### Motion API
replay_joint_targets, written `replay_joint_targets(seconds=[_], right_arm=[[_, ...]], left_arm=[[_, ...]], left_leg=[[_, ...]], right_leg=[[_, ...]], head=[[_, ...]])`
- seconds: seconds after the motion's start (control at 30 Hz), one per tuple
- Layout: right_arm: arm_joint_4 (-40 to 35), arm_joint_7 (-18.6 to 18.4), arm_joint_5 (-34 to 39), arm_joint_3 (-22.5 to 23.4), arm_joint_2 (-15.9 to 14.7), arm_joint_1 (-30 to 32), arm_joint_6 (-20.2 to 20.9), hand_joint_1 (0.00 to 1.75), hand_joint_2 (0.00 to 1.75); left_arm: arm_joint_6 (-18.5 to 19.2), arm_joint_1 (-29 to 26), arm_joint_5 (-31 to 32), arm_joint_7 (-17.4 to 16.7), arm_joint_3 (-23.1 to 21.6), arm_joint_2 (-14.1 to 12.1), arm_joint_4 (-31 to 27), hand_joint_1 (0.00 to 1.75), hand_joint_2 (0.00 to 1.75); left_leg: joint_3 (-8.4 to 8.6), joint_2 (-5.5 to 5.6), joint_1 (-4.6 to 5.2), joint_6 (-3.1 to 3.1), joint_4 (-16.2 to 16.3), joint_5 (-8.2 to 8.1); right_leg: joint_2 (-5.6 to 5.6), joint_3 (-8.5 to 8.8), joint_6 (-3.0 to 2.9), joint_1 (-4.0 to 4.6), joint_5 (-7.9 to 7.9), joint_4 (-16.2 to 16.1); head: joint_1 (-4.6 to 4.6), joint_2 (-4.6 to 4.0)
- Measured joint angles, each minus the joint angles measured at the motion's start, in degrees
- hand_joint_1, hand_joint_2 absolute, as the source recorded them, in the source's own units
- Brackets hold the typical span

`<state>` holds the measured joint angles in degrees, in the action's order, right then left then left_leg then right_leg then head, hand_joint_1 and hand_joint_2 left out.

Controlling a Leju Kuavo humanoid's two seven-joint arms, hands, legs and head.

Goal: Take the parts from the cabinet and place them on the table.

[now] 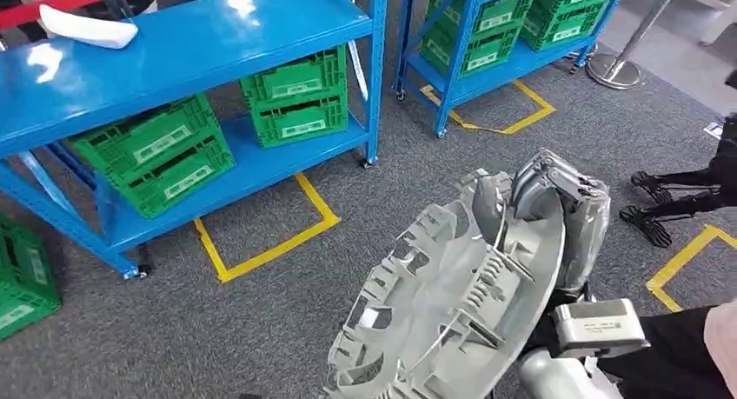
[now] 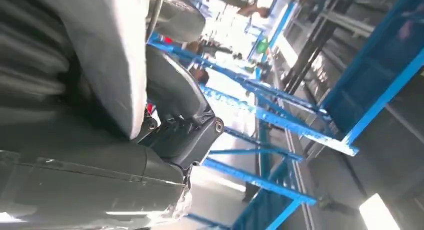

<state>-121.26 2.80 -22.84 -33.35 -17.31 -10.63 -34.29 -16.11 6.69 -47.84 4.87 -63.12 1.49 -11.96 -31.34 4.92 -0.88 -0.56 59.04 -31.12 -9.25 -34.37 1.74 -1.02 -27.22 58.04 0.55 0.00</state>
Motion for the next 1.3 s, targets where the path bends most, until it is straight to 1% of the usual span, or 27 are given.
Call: replay_joint_targets(seconds=[0.03,0.07,0.1,0.17,0.2,0.27,0.33,0.37,0.4,0.5,0.53,0.57,0.6,0.67,0.7,0.73,0.8,0.83,0.87,0.9,1.0,1.03,1.1,1.13,1.2,1.23,1.3], right_arm=[[-0.02,0.02,-0.02,0.02,0.0,0.15,-0.04,1.75,1.75],[-0.04,0.04,-0.04,0.02,-0.02,-0.05,-0.09,1.75,1.75],[-0.07,0.09,-0.07,0.02,0.02,-0.04,-0.13,1.75,1.75],[-0.07,0.09,-0.07,-0.02,0.13,0.37,-0.26,1.75,1.75],[-0.07,0.09,-0.05,0.0,0.13,0.6,-0.33,1.75,1.75],[-0.07,0.09,-0.07,0.02,0.13,0.71,-0.37,1.75,1.75],[-0.18,0.09,-0.09,0.07,0.11,0.69,-0.37,1.75,1.75],[-0.24,0.09,-0.09,0.09,0.09,0.65,-0.37,1.75,1.75],[-0.3,0.11,-0.13,0.07,0.13,0.56,-0.37,1.75,1.75],[-0.42,0.18,-0.15,0.09,0.07,0.59,-0.37,1.75,1.75],[-0.48,0.17,-0.15,0.11,0.04,0.4,-0.37,1.75,1.75],[-0.72,0.22,-0.24,0.11,0.07,0.28,-0.35,1.75,1.75],[-0.72,0.22,-0.22,0.0,0.15,-0.09,-0.33,1.75,1.75],[-0.77,0.22,-0.22,0.02,0.33,-0.24,-0.33,1.75,1.75],[-0.74,0.22,-0.22,0.02,0.33,-0.23,-0.33,1.75,1.75],[-0.74,0.22,-0.22,0.02,0.33,-0.23,-0.33,1.75,1.75],[-0.76,0.22,-0.22,0.0,0.37,-0.3,-0.33,1.75,1.75],[-0.76,0.22,-0.22,0.0,0.37,-0.3,-0.33,1.75,1.75],[-0.76,0.22,-0.22,0.0,0.39,-0.28,-0.33,1.75,1.75],[-0.74,0.2,-0.2,0.0,0.39,-0.54,-0.33,1.75,1.75],[-0.87,0.22,-0.48,-0.02,0.39,-0.72,-0.37,1.75,1.75],[-0.9,0.22,-0.55,-0.02,0.37,-0.77,-0.39,1.75,1.75],[-0.96,0.22,-0.61,-0.15,0.37,-1.46,-0.39,1.75,1.75],[-0.98,0.22,-0.61,-0.26,0.39,-1.6,-0.42,1.75,1.75],[-0.96,0.22,-0.59,-0.42,0.37,-1.52,-0.39,1.75,1.75],[-0.94,0.2,-0.59,-0.42,0.35,-1.45,-0.41,1.75,1.75],[-0.96,0.2,-0.59,-0.42,0.35,-1.48,-0.39,1.75,1.75]], left_arm=[[-0.02,0.15,0.0,-0.02,0.0,-0.04,0.02,0.0,1.75],[-0.02,0.14,0.04,-0.02,0.0,-0.02,0.0,0.0,1.75],[-0.02,0.08,0.07,-0.09,0.0,-0.02,0.0,0.0,1.75],[-0.02,-0.14,0.07,-0.28,0.0,-0.15,0.0,0.0,1.75],[-0.02,-0.13,0.07,-0.31,0.0,-0.2,0.02,0.0,1.75],[-0.02,0.07,0.07,-0.33,0.0,-0.17,0.0,0.0,1.75],[-0.02,0.36,0.11,-0.33,0.0,-0.06,-0.02,0.0,1.75],[-0.02,0.46,0.11,-0.33,0.0,0.04,-0.02,0.0,1.75],[-0.02,0.57,0.17,-0.28,0.0,0.04,-0.02,0.0,1.75],[-0.02,0.57,0.18,-0.2,0.0,0.11,-0.02,0.0,1.75],[-0.02,0.68,0.18,-0.06,0.0,0.15,-0.04,0.0,1.75],[-0.04,0.79,0.22,0.02,0.0,0.11,-0.04,0.0,1.75],[-0.04,0.74,0.24,0.11,0.0,0.11,-0.04,0.0,1.75],[-0.09,0.36,0.22,0.04,0.0,0.02,0.0,0.0,1.75],[-0.09,0.22,0.24,0.07,0.0,-0.02,0.0,0.0,1.75],[-0.09,0.18,0.24,0.07,0.0,-0.04,0.0,0.0,1.75],[-0.09,0.26,0.24,0.09,0.0,-0.07,-0.02,0.0,1.75],[-0.09,0.27,0.24,0.09,0.0,-0.11,-0.02,0.0,1.75],[-0.09,0.23,0.24,0.09,0.0,-0.15,0.0,0.0,1.75],[-0.11,0.17,0.24,0.13,0.0,-0.15,-0.02,0.0,1.75],[-0.35,-0.01,0.13,0.41,0.0,-0.26,0.0,0.0,1.75],[-0.35,0.06,0.11,0.53,0.0,-0.24,-0.02,0.0,1.75],[-0.42,0.16,0.07,0.72,0.0,-0.28,-0.02,0.0,1.75],[-0.42,0.09,0.02,0.72,0.0,-0.35,0.0,0.0,1.75],[-0.42,-0.06,-0.02,0.7,0.0,-0.52,0.0,0.0,1.75],[-0.41,-0.05,-0.02,0.7,0.0,-0.55,0.0,0.0,1.75],[-0.42,0.14,-0.02,0.7,0.0,-0.57,0.0,0.0,1.75]], left_leg=[[0.14,-1.44,-0.19,-0.37,-0.22,0.22],[0.18,-2.55,-0.08,-0.51,-0.23,0.18],[0.2,-3.86,0.12,-0.73,-0.23,0.06],[0.19,-6.4,0.39,-0.98,-0.21,-0.14],[0.21,-7.62,0.47,-1.03,-0.2,-0.24],[0.32,-9.38,0.65,-0.89,-0.2,-0.44],[0.62,-10.55,0.81,-0.78,-0.23,-0.66],[0.69,-10.92,0.82,-0.72,-0.31,-0.7],[0.43,-11.54,1.27,-0.43,-0.18,-0.77],[0.83,-12.87,1.25,0.2,-0.57,-0.7],[1.02,-12.45,1.38,0.73,-0.65,-1.1],[0.55,-6.78,0.98,1.07,0.52,-2.25],[-0.95,-4.38,0.91,1.08,3.55,-4.09],[-5.66,-4.01,0.92,1.22,13.0,-8.01],[-7.4,-4.21,0.94,1.25,15.9,-8.43],[-7.82,-4.48,0.93,1.27,15.96,-7.38],[-5.54,-4.26,0.74,1.22,9.84,-2.1],[-3.38,-2.18,0.4,1.2,4.61,1.1],[-2.34,2.25,-0.14,0.91,2.29,1.17],[-1.76,2.41,-0.33,0.98,0.9,0.94],[-1.58,-0.13,0.33,0.18,0.9,0.71],[-1.3,-1.32,-0.12,-0.25,0.32,0.98],[-0.97,-3.52,0.0,-0.78,0.17,0.81],[-0.87,-4.66,0.13,-0.98,0.17,0.67],[-0.8,-6.97,0.28,-1.16,0.19,0.39],[-0.66,-7.98,0.34,-1.09,0.19,0.22],[-0.27,-9.53,0.4,-0.81,0.19,-0.13]], right_leg=[[2.31,-0.4,0.08,0.26,-0.59,0.52],[5.67,-1.32,0.38,0.55,-2.22,2.54],[7.45,-3.12,0.69,0.46,-4.54,6.56],[8.75,-6.74,1.02,0.38,-8.12,14.78],[9.04,-7.47,1.07,0.37,-8.4,16.85],[9.35,-5.18,0.69,0.43,-5.32,12.99],[11.15,-0.27,-0.32,0.82,-1.1,3.96],[13.35,1.01,-0.81,1.36,-1.06,1.07],[13.67,1.63,-1.22,1.78,-1.43,-0.27],[12.45,1.38,-1.47,1.82,-1.47,-0.13],[11.79,1.82,-1.99,1.45,-0.92,-1.0],[11.47,1.92,-2.15,1.26,-0.63,-1.49],[11.02,1.88,-2.33,1.16,-0.52,-1.52],[9.58,1.82,-2.43,1.25,-0.49,-1.47],[8.77,1.81,-2.44,1.28,-0.5,-1.4],[7.99,1.83,-2.43,1.27,-0.51,-1.33],[6.25,1.89,-2.3,1.15,-0.68,-1.0],[5.39,1.87,-2.1,1.07,-0.91,-0.57],[4.91,1.64,-1.86,0.81,-1.11,-0.33],[3.9,1.15,-1.53,1.03,-1.31,0.38],[1.38,0.51,-0.41,0.34,-0.63,-0.06],[1.23,0.3,-0.24,0.45,-0.87,0.11],[7.33,-1.67,0.36,0.98,-3.45,4.21],[8.32,-3.66,0.64,0.84,-5.47,8.34],[8.88,-7.67,0.98,0.49,-8.35,16.3],[9.03,-8.21,1.05,0.4,-7.95,17.27],[9.41,-5.5,0.84,0.34,-3.8,11.83]], head=[[-0.06,0.0],[-1.0,0.0],[-1.59,0.0],[-1.68,0.0],[-1.86,0.0],[-2.01,0.0],[-2.23,0.0],[-2.32,0.0],[-2.42,0.0],[-2.64,0.0],[-2.73,0.0],[-2.38,0.0],[-2.25,0.0],[-1.31,0.0],[-1.18,0.0],[-1.09,0.0],[-0.85,0.0],[-0.68,0.0],[-0.48,0.0],[-0.43,0.0],[-0.28,0.0],[-0.19,0.0],[-1.31,0.0],[-1.55,0.0],[-1.73,0.0],[-1.86,0.0],[-2.03,0.0]])
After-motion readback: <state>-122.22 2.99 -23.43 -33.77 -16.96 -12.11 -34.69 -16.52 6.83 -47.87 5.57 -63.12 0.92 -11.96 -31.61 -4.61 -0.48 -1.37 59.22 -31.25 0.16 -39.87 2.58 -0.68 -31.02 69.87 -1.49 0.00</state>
